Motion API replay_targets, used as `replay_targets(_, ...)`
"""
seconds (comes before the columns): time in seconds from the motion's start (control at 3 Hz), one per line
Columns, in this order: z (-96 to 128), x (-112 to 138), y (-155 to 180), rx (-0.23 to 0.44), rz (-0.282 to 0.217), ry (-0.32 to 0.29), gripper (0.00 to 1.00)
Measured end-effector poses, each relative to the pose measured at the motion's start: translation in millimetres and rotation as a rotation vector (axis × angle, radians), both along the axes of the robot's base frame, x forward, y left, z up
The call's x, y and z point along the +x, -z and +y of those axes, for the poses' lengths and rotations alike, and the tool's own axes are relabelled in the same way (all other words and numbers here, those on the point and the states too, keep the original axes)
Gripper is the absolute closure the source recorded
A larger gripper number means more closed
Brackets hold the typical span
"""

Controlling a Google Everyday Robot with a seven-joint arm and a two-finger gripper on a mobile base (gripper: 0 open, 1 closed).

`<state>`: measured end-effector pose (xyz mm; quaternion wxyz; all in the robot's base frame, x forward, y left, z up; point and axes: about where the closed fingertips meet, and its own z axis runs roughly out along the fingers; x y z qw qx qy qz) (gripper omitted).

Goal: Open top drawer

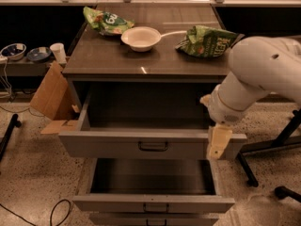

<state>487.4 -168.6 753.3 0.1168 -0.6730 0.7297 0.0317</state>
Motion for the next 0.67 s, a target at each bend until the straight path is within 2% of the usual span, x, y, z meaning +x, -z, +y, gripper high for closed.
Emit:
replay_targets(0.33,18,25,-32,0.021,-0.079,0.012,0.00)
replay_targets(0.67,40,43,-34,0.035,-0.093,0.010,0.00)
